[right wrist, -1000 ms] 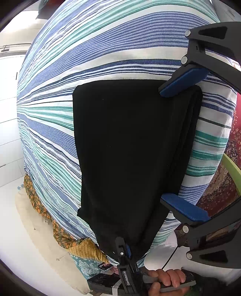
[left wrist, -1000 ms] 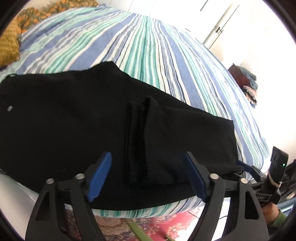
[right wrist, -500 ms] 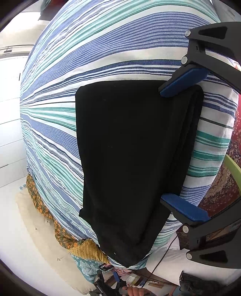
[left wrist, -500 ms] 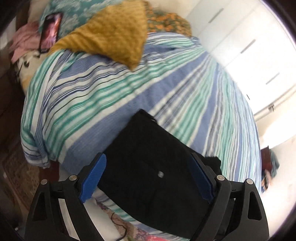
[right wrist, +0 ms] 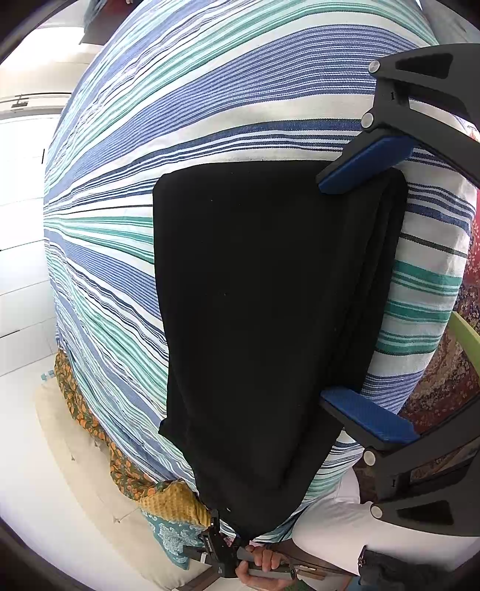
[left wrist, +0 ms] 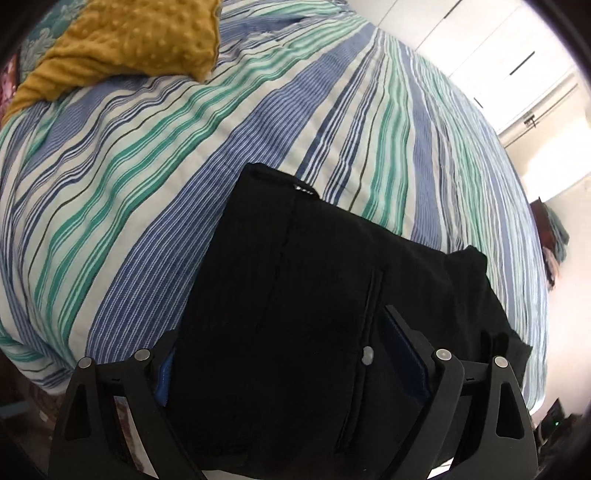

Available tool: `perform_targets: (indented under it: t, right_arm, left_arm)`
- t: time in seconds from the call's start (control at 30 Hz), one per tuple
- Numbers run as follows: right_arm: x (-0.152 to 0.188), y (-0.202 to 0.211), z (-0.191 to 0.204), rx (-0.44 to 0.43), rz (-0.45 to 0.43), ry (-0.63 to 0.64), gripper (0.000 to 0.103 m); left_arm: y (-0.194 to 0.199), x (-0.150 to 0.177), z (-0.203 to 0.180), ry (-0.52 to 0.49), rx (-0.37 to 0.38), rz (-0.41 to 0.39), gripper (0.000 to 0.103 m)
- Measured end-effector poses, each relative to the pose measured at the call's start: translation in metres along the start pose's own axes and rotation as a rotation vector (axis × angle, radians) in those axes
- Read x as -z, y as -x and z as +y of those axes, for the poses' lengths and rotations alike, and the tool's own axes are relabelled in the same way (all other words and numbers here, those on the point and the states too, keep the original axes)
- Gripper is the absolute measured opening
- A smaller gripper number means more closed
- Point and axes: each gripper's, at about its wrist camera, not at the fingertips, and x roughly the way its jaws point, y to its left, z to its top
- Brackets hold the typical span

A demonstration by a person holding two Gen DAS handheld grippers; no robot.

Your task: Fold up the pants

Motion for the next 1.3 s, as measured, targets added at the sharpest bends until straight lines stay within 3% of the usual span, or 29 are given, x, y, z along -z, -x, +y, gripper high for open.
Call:
perform_targets:
  t: [0.07,0.17,0.33,0.43,0.5,0.53,0.57,0.67,0.83,1.0,1.13,1.3]
  right_arm:
    - [0.0,0.0,0.0,0.003,-0.002,0.002,0.103]
    - [0.0,-0.001,0.002,0.01,-0.004,0.008,0.103]
    - [0.001,0.0,0.003,0.013,-0.01,0.015,0.103]
    - [0.001,0.0,0.003,0.015,-0.012,0.019,0.103]
    - [0.001,0.0,0.003,0.016,-0.013,0.02,0.103]
    - [0.001,0.0,0.003,0.016,-0.013,0.02,0.103]
    - [0.001,0.0,0.003,0.016,-0.012,0.021,0.103]
    - [0.002,-0.001,0.004,0.018,-0.013,0.023,0.103]
    - [0.002,-0.001,0.003,0.021,-0.013,0.025,0.103]
    - [0.002,-0.001,0.004,0.022,-0.013,0.026,0.103]
    - [0.002,-0.001,0.004,0.022,-0.012,0.026,0.103]
    - [0.002,-0.001,0.004,0.022,-0.013,0.026,0.103]
  left_arm:
    - [-0.021,-0.006,0.014,0.017,-0.02,0.062,0.092]
    - [-0.029,-0.013,0.015,0.028,-0.02,0.058,0.099]
    - [-0.041,-0.019,-0.004,-0.012,-0.109,0.079,0.102]
    - [-0.034,-0.021,-0.011,-0.029,-0.097,0.083,0.083]
    - [-0.027,-0.019,-0.018,-0.048,-0.1,0.08,0.064]
    - [-0.023,-0.019,-0.021,-0.053,-0.11,0.074,0.059]
    - [-0.019,-0.019,-0.022,-0.052,-0.132,0.066,0.043]
    - [-0.01,-0.021,-0.02,0.005,-0.096,0.057,0.027]
    - [0.019,-0.023,-0.025,0.094,-0.003,0.018,0.021]
    - [0.074,-0.013,-0.051,0.08,0.124,-0.02,0.019]
    - [0.096,-0.007,-0.101,0.027,0.182,-0.021,0.018]
    - [0.088,0.008,-0.174,-0.068,0.184,-0.008,0.018]
